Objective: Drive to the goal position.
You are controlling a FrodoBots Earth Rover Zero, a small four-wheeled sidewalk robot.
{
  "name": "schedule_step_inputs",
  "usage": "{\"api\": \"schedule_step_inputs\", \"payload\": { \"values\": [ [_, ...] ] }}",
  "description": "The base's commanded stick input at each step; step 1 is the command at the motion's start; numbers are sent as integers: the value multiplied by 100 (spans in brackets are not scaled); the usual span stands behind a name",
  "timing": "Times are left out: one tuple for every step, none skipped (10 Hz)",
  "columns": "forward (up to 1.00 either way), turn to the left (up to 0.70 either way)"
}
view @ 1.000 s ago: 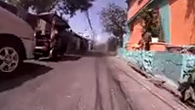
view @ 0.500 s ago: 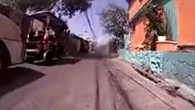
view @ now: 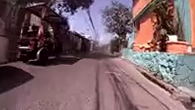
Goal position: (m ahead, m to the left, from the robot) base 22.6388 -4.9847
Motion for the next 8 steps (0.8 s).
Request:
{"api": "schedule_step_inputs", "payload": {
  "values": [
    [100, 0],
    [100, 0],
    [100, 0],
    [100, 0],
    [100, 0],
    [100, 0],
    [100, 0],
    [100, 0]
  ]
}}
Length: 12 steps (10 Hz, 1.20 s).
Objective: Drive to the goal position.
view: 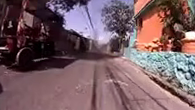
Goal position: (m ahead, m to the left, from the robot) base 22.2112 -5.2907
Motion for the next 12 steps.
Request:
{"api": "schedule_step_inputs", "payload": {
  "values": [
    [100, 0],
    [100, 0],
    [100, 0],
    [100, 0],
    [100, 0],
    [100, 0],
    [100, 0],
    [100, 0],
    [100, 0],
    [100, 0],
    [100, 0],
    [100, 0]
  ]
}}
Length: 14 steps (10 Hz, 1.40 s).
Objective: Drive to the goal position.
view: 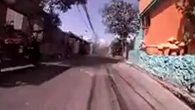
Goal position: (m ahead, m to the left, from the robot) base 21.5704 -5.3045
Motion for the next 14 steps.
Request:
{"api": "schedule_step_inputs", "payload": {
  "values": [
    [100, 0],
    [100, 0],
    [100, 0],
    [100, 0],
    [100, 0],
    [100, 0],
    [100, 0],
    [100, 0],
    [100, 0],
    [100, 0],
    [100, 0],
    [100, 0],
    [100, 0],
    [100, 0]
  ]
}}
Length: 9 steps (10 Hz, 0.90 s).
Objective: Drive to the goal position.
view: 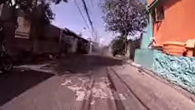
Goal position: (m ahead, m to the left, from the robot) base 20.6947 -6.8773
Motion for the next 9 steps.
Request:
{"api": "schedule_step_inputs", "payload": {
  "values": [
    [100, 0],
    [100, 0],
    [100, 0],
    [100, 0],
    [100, 0],
    [100, 0],
    [100, 0],
    [100, 0],
    [100, 0]
  ]
}}
